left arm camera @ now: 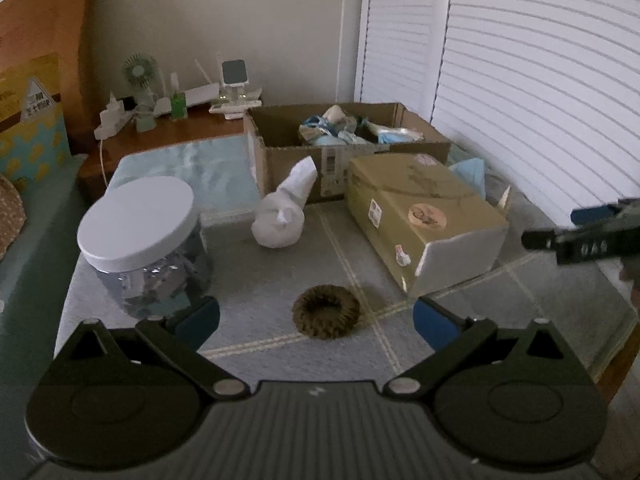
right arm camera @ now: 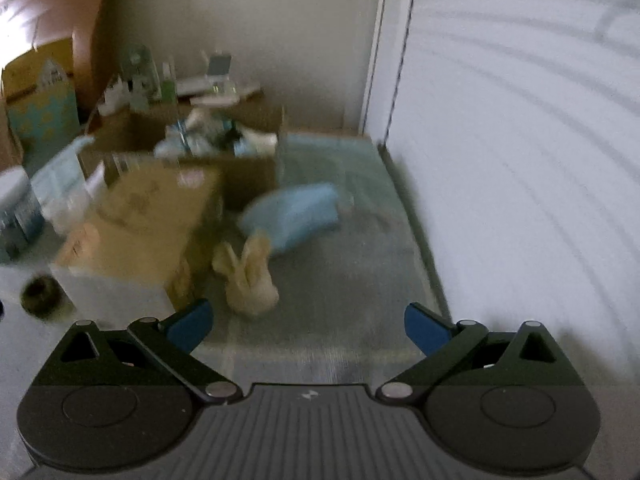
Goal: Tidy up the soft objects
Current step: 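Grasp the brown fuzzy ring with the left tool while the right tool approaches the cream cloth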
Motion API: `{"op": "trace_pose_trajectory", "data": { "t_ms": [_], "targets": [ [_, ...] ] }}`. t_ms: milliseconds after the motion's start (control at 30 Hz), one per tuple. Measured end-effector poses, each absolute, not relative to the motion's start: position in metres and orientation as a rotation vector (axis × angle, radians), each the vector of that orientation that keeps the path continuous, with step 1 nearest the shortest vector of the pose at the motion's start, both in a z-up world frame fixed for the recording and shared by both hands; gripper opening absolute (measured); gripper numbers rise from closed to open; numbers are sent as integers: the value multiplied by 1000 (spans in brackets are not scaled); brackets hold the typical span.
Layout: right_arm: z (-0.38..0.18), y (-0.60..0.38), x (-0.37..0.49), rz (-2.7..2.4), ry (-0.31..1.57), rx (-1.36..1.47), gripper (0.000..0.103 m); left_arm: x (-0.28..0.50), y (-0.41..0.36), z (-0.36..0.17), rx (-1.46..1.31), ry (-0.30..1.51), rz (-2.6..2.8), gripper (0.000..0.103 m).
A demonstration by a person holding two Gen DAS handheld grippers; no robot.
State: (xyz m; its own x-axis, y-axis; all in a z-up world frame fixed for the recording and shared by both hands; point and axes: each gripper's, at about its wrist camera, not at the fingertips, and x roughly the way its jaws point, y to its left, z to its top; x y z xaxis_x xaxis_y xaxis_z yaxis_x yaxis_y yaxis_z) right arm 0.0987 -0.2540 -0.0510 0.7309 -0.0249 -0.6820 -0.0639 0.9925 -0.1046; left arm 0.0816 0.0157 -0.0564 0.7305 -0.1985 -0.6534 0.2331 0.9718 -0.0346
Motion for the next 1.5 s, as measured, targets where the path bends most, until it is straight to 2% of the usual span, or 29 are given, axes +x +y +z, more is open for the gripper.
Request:
{"op": "trace_pose_trajectory", "data": {
  "t_ms": [233,600,1133,1200,1367,1433,1500],
  "targets": [
    [-80,-252,98,40,827,-160,103,93,7,-69,90,751,-214,102],
    [-82,-257,100,117,839,-111,103,112,-6,-94,115,824,-202,102],
    [-84,-257,99,104,810,-103,103,121,-8,-97,42,809,-125,103],
    [-84,-256,99,103,808,-103,103,119,-9,-96,38,807,-122,98],
    [-85,-256,99,102,809,-102,103,110,-13,-89,42,783,-139,58],
    [-85,-256,99,100,809,-103,103,107,-14,-88,41,780,-141,51],
    [-85,-256,99,99,810,-104,103,106,-15,-88,45,776,-144,48]
  ]
}}
